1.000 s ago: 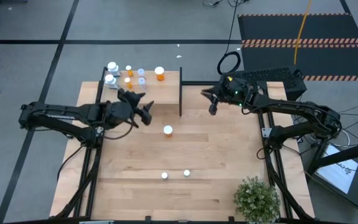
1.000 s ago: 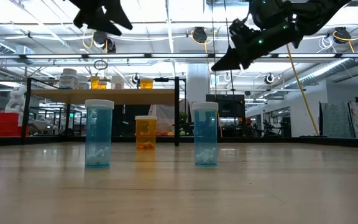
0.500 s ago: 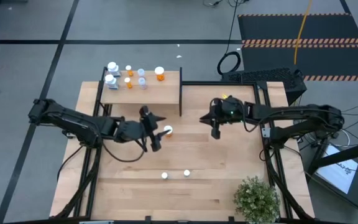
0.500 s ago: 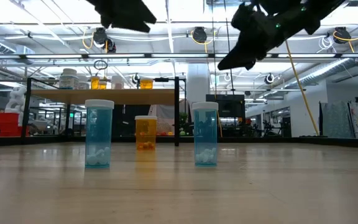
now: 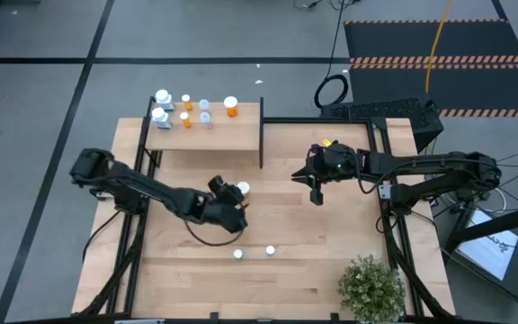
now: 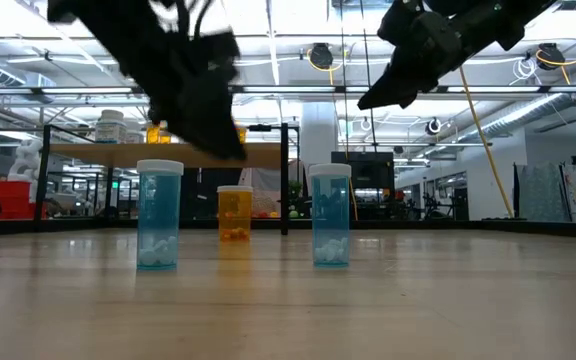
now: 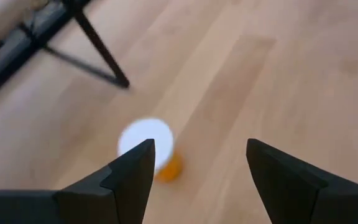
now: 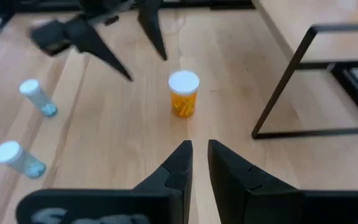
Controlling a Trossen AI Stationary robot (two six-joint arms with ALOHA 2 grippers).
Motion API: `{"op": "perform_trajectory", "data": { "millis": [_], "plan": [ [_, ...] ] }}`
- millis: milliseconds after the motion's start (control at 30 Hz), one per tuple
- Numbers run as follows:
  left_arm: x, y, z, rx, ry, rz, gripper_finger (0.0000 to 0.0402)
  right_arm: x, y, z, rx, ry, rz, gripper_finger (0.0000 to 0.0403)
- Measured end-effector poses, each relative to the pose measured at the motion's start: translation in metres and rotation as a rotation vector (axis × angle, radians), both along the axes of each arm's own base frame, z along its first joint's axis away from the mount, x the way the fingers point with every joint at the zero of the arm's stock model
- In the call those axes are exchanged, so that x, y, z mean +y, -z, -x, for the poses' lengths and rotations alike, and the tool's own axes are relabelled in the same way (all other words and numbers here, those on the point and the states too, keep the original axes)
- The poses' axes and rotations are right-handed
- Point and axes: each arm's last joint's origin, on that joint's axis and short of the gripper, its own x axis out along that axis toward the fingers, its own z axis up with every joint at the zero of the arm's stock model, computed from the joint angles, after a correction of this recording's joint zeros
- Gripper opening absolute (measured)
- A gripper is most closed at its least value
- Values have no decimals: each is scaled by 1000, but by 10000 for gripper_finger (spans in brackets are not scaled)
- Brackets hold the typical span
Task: Pick and place medicine bottles onto shelf by color
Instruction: Put the large orange pill bottle on the shelf aligned with the other large orange pill bottle
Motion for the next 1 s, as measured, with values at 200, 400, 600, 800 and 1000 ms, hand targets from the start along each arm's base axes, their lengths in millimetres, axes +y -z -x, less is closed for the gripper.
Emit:
{"op": "perform_trajectory", "data": {
  "millis": [200,400,600,800,1000],
  "plan": [
    [2,32,-7,54,-125,-4,255,0,7,2,4,26,-44,47],
    [1,32,-8,55,-113,-15,256,5,31,8,0,35,-96,47],
    [13,33,-9,68,-140,-12,269,5,36,10,-5,34,-87,48],
    [24,33,-11,68,-172,2,305,5,35,9,-15,22,-63,48],
    [35,35,-14,57,-213,42,327,5,35,9,-11,9,-46,48]
  ]
}}
